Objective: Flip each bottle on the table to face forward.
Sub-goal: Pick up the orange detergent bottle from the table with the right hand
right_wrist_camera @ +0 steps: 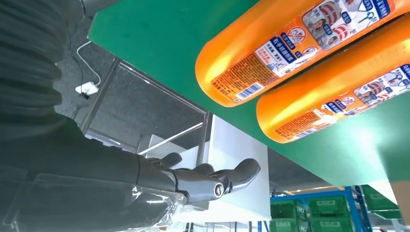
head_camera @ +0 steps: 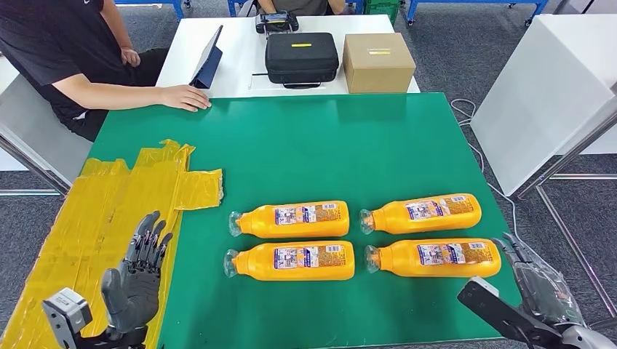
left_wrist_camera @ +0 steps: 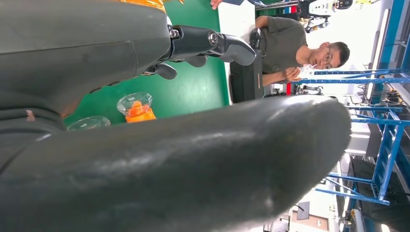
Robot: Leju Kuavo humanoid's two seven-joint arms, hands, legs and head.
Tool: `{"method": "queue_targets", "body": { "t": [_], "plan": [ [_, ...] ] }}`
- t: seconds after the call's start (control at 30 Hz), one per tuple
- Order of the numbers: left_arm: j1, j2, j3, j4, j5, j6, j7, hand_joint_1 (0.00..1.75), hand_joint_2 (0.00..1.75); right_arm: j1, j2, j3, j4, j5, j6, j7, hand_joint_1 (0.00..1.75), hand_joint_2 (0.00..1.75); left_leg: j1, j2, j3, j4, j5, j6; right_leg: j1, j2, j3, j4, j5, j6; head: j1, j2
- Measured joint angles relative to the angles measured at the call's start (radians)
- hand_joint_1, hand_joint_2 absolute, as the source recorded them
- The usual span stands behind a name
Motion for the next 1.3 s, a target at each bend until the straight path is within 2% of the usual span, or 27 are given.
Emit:
{"method": "queue_targets", "body": {
  "t": [0.57, 0.87, 1.13, 1.3],
  "plan": [
    [-0.018, -0.002, -0.009, 0.06, -0.02, -0.005, -0.022, 0.0, 0.0, 0.055, -0.074, 0.027, 0.002, -0.035, -0.02, -0.025, 0.0, 1.75, 0.0, 0.0, 0.0, 0.0, 0.0, 0.0, 0.0, 0.0, 0.0, 0.0, 0.0, 0.0, 0.0, 0.0],
    [-0.002, 0.001, -0.009, 0.068, -0.011, -0.004, -0.038, 0.0, 0.0, 0.102, -0.146, -0.008, 0.002, -0.093, 0.041, -0.072, 0.0, 1.75, 0.0, 0.001, -0.001, 0.0, -0.001, 0.001, 0.0, 0.0, 0.0, 0.0, 0.0, 0.0, 0.0, 0.0],
    [0.009, 0.011, -0.009, 0.068, 0.001, -0.011, -0.043, 0.0, 0.0, 0.131, -0.226, -0.006, 0.007, -0.086, 0.067, -0.051, 0.0, 1.75, 0.0, 0.001, -0.001, 0.0, -0.001, 0.001, 0.0, 0.0, 0.0, 0.0, 0.0, 0.0, 0.0, 0.0],
    [0.009, 0.016, -0.009, 0.069, 0.007, -0.011, -0.045, 0.0, 0.0, 0.145, -0.256, 0.005, 0.02, -0.078, 0.056, -0.036, 0.0, 1.75, 0.0, 0.001, -0.001, 0.0, -0.001, 0.001, 0.0, 0.0, 0.0, 0.0, 0.0, 0.0, 0.0, 0.0]
  ]
}}
